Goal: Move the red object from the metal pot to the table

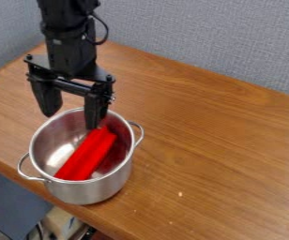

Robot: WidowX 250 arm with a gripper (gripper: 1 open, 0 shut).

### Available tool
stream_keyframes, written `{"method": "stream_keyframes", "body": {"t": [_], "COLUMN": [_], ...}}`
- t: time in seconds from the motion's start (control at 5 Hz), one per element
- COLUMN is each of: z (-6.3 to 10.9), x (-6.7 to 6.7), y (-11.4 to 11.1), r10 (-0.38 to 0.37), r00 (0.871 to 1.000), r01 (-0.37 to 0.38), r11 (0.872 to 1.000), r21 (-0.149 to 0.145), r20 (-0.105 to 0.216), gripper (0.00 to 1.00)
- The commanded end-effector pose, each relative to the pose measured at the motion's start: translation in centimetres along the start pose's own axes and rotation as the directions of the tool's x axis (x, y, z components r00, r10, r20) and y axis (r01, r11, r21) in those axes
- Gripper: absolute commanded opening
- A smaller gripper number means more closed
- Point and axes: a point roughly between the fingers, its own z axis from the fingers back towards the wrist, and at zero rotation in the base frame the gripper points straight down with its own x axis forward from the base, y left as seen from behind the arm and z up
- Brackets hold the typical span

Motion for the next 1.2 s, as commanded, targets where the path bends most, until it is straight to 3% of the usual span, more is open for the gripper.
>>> {"method": "stream_keyframes", "body": {"t": [0.0, 1.0], "z": [0.67, 1.04], "x": [0.02, -0.21], "y": [0.27, -0.36], "r10": [0.010, 0.002], "r00": [1.000, 0.999], "r01": [-0.010, -0.002], "r11": [1.000, 1.000], "r21": [0.008, 0.013], "r20": [0.023, 0.033], "gripper": [1.00, 1.00]}}
